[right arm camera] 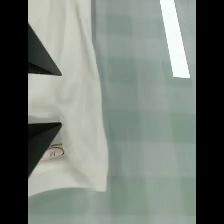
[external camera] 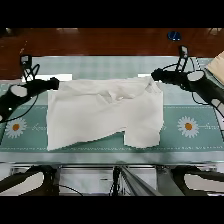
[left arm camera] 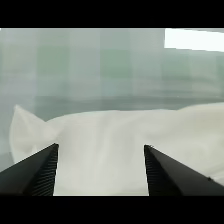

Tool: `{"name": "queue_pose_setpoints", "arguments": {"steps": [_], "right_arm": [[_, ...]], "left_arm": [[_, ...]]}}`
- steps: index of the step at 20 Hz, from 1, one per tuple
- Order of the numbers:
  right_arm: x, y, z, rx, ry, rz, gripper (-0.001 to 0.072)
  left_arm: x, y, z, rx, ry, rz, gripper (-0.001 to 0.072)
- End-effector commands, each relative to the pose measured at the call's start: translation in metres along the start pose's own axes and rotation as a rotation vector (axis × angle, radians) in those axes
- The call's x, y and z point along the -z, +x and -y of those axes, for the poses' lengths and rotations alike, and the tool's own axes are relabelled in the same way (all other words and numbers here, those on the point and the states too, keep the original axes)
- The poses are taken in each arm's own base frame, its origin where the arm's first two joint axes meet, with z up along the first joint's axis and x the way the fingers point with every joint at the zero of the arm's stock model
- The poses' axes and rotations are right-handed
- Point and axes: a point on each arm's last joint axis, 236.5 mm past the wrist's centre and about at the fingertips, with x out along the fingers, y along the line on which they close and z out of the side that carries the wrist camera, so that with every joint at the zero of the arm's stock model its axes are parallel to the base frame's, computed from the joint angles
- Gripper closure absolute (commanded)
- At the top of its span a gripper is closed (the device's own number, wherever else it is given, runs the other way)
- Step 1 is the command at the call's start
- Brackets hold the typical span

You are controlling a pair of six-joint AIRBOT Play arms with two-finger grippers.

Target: Fold the shirts.

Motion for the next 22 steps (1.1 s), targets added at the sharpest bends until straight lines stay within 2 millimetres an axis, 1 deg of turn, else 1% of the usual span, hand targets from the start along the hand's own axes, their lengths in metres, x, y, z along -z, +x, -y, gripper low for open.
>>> {"name": "queue_pose_setpoints", "arguments": {"steps": [1, 2, 3, 4, 5, 6, 7, 8, 9, 10, 11, 13, 14, 16, 17, 19, 22], "right_arm": [[-0.042, -0.064, -0.02, -0.033, -0.08, 0.071, 0.0329], [-0.045, -0.09, -0.017, -0.019, -0.099, 0.06, 0.0329], [-0.035, -0.112, -0.007, 0.02, -0.11, 0.003, 0.0329], [-0.015, -0.129, 0.01, 0.086, -0.126, -0.093, 0.0329], [0.01, -0.144, 0.034, 0.174, -0.143, -0.211, 0.0329], [0.038, -0.158, 0.058, 0.265, -0.167, -0.338, 0.0329], [0.059, -0.168, 0.076, 0.323, -0.198, -0.434, 0.0329], [0.078, -0.174, 0.092, 0.372, -0.219, -0.508, 0.0323], [0.095, -0.176, 0.102, 0.397, -0.224, -0.56, 0.0289], [0.111, -0.175, 0.107, 0.4, -0.217, -0.596, 0.0267], [0.127, -0.172, 0.109, 0.39, -0.202, -0.622, 0.026], [0.154, -0.163, 0.106, 0.347, -0.166, -0.652, 0.025], [0.165, -0.159, 0.103, 0.322, -0.154, -0.662, 0.025], [0.177, -0.155, 0.098, 0.288, -0.141, -0.678, 0.025], [0.18, -0.155, 0.097, 0.282, -0.138, -0.682, 0.025], [0.179, -0.154, 0.096, 0.275, -0.14, -0.679, 0.025], [0.18, -0.152, 0.09, 0.253, -0.122, -0.673, 0.025]], "left_arm": [[-0.012, -0.066, -0.024, 0.029, -0.024, -0.086, 0.0104], [-0.001, -0.093, -0.039, 0.012, -0.089, -0.157, 0.011], [0.026, -0.122, -0.058, -0.035, -0.207, -0.268, 0.011], [0.062, -0.146, -0.072, -0.088, -0.348, -0.39, 0.011], [0.097, -0.164, -0.074, -0.092, -0.445, -0.505, 0.011], [0.128, -0.178, -0.064, -0.049, -0.49, -0.611, 0.011], [0.156, -0.189, -0.051, -0.005, -0.538, -0.711, 0.011], [0.175, -0.193, -0.037, 0.038, -0.585, -0.767, 0.0109], [0.191, -0.196, -0.018, 0.098, -0.627, -0.819, 0.0109], [0.205, -0.199, -0.003, 0.143, -0.66, -0.866, 0.011], [0.219, -0.204, 0.009, 0.19, -0.663, -0.916, 0.0109], [0.239, -0.21, 0.022, 0.228, -0.678, -0.98, 0.0109], [0.245, -0.211, 0.026, 0.246, -0.672, -0.99, 0.0109], [0.253, -0.213, 0.031, 0.268, -0.661, -1.01, 0.0109], [0.259, -0.215, 0.03, 0.262, -0.653, -1.026, 0.011], [0.276, -0.221, 0.018, 0.202, -0.618, -1.081, 0.011], [0.278, -0.218, 0.013, 0.184, -0.612, -1.079, 0.011]]}}
